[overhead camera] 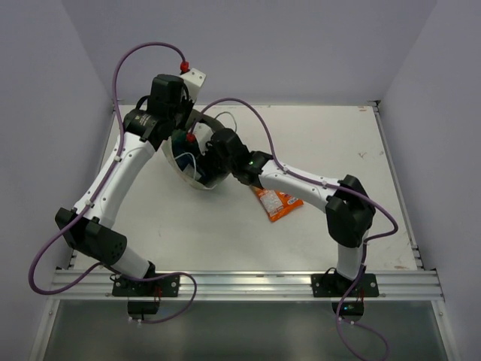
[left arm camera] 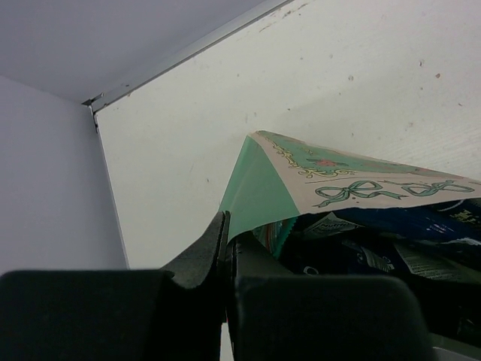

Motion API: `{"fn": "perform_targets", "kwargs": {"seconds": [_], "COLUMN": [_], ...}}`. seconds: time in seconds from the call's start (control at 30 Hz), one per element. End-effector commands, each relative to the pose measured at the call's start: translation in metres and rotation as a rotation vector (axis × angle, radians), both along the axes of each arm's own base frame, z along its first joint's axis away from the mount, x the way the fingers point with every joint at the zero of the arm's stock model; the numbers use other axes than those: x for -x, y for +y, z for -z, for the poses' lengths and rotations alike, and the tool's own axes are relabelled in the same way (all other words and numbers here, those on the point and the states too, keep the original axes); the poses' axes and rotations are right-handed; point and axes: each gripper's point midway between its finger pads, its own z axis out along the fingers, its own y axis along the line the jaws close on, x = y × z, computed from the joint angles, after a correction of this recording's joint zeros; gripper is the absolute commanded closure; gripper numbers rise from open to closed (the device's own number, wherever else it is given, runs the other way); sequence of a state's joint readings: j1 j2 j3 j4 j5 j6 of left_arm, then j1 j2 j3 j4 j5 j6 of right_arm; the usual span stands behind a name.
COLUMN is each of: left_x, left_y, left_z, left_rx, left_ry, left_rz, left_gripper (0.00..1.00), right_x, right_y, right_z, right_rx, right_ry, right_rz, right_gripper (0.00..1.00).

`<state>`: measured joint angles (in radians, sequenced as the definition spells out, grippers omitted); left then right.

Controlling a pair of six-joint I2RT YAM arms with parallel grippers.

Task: Take the snacks out of the paper bag

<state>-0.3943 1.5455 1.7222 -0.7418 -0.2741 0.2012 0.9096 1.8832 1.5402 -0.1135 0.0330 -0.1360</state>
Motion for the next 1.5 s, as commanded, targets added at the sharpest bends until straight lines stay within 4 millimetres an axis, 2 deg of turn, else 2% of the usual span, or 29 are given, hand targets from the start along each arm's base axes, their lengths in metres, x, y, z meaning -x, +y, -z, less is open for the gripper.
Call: {"fn": "perform_targets", "kwargs": {"seconds": [0.0,0.13,0.27,0.37,0.47,0.5,0.57,0.63,0.7,0.73,0.77,0.8,0.83,0.87,0.9,0.93,0.97,1.0,1.03,1.07,1.17,1.2,1.23,1.27,1.3,1.33,1.37,1.4,1.47], "left_x": [0.001,0.001,-0.001,-0.002,-0.003,-0.003,-0.003,-0.004,-0.005,-0.006,-0.007,-0.008,-0.008,-0.009,-0.009,-0.009,-0.009,-0.009,-0.008,-0.008,-0.009,-0.009,-0.009,-0.009,-0.009,-0.008,-0.008,-0.008,-0.008], "left_y": [-0.001,0.000,0.001,0.001,0.004,0.005,0.009,0.012,0.013,0.012,0.013,0.013,0.013,0.015,0.015,0.016,0.016,0.016,0.016,0.015,0.013,0.013,0.012,0.010,0.010,0.010,0.008,0.008,0.005], "left_z": [-0.059,-0.055,-0.055,-0.056,-0.059,-0.059,-0.060,-0.060,-0.058,-0.057,-0.056,-0.056,-0.055,-0.054,-0.054,-0.053,-0.053,-0.053,-0.053,-0.053,-0.051,-0.051,-0.051,-0.049,-0.049,-0.049,-0.049,-0.048,-0.046], "left_rx": [0.077,0.071,0.072,0.073,0.067,0.061,0.045,0.033,0.027,0.025,0.023,0.021,0.018,0.011,0.009,0.007,0.006,0.006,0.008,0.008,0.014,0.018,0.021,0.026,0.030,0.032,0.035,0.041,0.047], "left_ry": [-0.172,-0.166,-0.166,-0.166,-0.174,-0.174,-0.180,-0.181,-0.180,-0.177,-0.175,-0.176,-0.172,-0.171,-0.170,-0.169,-0.169,-0.169,-0.169,-0.169,-0.165,-0.162,-0.161,-0.157,-0.156,-0.156,-0.154,-0.153,-0.150], "left_rz": [-0.003,-0.010,-0.020,-0.029,-0.043,-0.046,-0.063,-0.072,-0.081,-0.080,-0.083,-0.085,-0.089,-0.097,-0.099,-0.102,-0.101,-0.100,-0.101,-0.099,-0.092,-0.091,-0.086,-0.081,-0.081,-0.079,-0.074,-0.074,-0.060], "left_gripper": [1.00,1.00,1.00,1.00,1.00,1.00,1.00,1.00,1.00,1.00,1.00,1.00,1.00,1.00,1.00,1.00,1.00,1.00,1.00,1.00,1.00,1.00,1.00,1.00,1.00,1.00,1.00,1.00,1.00], "right_x": [-0.004,0.012,0.030,0.043,0.052,0.061,0.063,0.074,0.073,0.084,0.077,0.076,0.084,0.075,0.070,0.071,0.063,0.056,0.052,0.037,0.009,-0.009,-0.020,-0.032,-0.051,-0.061,-0.073,-0.087,-0.105], "right_y": [0.009,0.005,-0.005,-0.015,-0.028,-0.041,-0.063,-0.098,-0.128,-0.154,-0.173,-0.189,-0.209,-0.231,-0.241,-0.255,-0.268,-0.273,-0.276,-0.283,-0.283,-0.274,-0.267,-0.266,-0.254,-0.250,-0.255,-0.255,-0.270], "right_z": [-0.052,-0.133,-0.199,-0.231,-0.250,-0.265,-0.279,-0.300,-0.302,-0.320,-0.312,-0.313,-0.319,-0.317,-0.303,-0.302,-0.294,-0.277,-0.269,-0.249,-0.229,-0.207,-0.207,-0.201,-0.185,-0.182,-0.174,-0.148,-0.130], "right_rx": [-0.078,-0.194,-0.298,-0.353,-0.385,-0.406,-0.411,-0.439,-0.454,-0.498,-0.512,-0.525,-0.541,-0.533,-0.506,-0.503,-0.489,-0.465,-0.459,-0.451,-0.495,-0.482,-0.515,-0.539,-0.545,-0.572,-0.605,-0.601,-0.637], "right_ry": [-0.058,-0.136,-0.202,-0.243,-0.260,-0.279,-0.327,-0.374,-0.379,-0.403,-0.377,-0.377,-0.387,-0.400,-0.392,-0.402,-0.401,-0.378,-0.365,-0.318,-0.263,-0.212,-0.205,-0.170,-0.123,-0.113,-0.086,-0.039,-0.005], "right_rz": [-0.025,-0.085,-0.124,-0.148,-0.140,-0.133,-0.082,-0.025,0.039,0.070,0.131,0.168,0.202,0.293,0.344,0.381,0.431,0.458,0.473,0.520,0.540,0.532,0.507,0.515,0.477,0.464,0.490,0.514,0.565], "right_gripper": [1.00,1.00,1.00,1.00,1.00,1.00,1.00,1.00,1.00,1.00,1.00,1.00,1.00,1.00,1.00,1.00,1.00,1.00,1.00,1.00,1.00,1.00,1.00,1.00,1.00,1.00,1.00,1.00,1.00]}}
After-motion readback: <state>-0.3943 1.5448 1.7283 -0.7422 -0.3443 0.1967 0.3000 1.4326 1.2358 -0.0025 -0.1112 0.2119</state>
